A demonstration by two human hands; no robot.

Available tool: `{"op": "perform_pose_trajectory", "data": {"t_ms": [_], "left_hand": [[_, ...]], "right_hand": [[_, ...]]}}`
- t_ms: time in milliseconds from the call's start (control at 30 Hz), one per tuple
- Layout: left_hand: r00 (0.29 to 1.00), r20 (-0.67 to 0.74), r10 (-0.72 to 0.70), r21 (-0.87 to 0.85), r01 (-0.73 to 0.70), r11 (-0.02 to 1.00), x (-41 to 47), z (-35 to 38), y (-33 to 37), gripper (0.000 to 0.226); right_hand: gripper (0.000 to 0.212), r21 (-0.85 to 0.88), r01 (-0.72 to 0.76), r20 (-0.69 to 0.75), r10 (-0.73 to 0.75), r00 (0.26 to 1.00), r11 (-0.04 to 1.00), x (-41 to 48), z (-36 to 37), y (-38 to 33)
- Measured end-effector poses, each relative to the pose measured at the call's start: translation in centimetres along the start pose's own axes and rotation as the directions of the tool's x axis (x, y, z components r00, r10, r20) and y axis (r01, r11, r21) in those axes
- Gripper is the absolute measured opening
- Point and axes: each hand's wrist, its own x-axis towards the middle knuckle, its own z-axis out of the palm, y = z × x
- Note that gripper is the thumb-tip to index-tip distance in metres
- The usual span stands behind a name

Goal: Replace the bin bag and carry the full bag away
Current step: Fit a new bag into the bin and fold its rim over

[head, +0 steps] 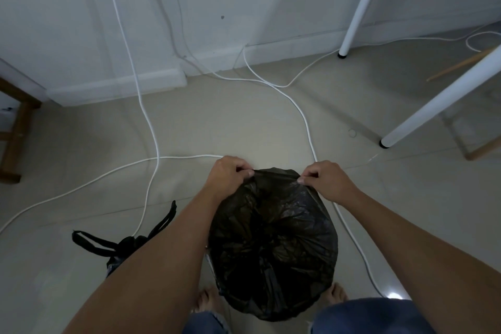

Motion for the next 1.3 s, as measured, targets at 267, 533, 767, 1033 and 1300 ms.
{"op": "perform_pose_trajectory", "data": {"t_ms": [267, 533, 767, 1033, 1300], "left_hand": [[0.984, 0.150, -0.100, -0.201, 0.129, 0.971, 0.9, -0.4, -0.3, 0.014], [0.955, 0.230, -0.189, -0.331, 0.259, 0.907, 1.6, 0.2, -1.1, 0.009], [0.936, 0.293, -0.195, -0.371, 0.300, 0.879, 1.1, 0.0, -1.3, 0.024], [0.968, 0.252, -0.001, 0.321, -0.083, 0.943, 0.2, -1.2, -1.0, 0.019], [0.991, 0.135, -0.001, 0.489, -0.065, 0.870, 0.2, -0.9, -0.3, 0.019]], "right_hand": [[0.008, 0.375, -0.136, 0.142, 0.088, 0.986, 0.917, 0.9, -0.2, 1.3], [0.014, 0.641, -0.397, 0.398, 0.158, 0.904, 0.657, 1.6, -0.4, 2.0], [0.015, 0.595, -0.471, 0.438, 0.229, 0.869, 0.651, 1.6, 0.4, 1.8], [0.015, 0.078, -0.101, 0.263, 0.078, 0.962, 0.992, 1.4, -0.3, 0.1], [0.021, -0.159, 0.003, 0.101, 0.014, 0.995, 0.987, 1.9, -0.5, -1.9]]}}
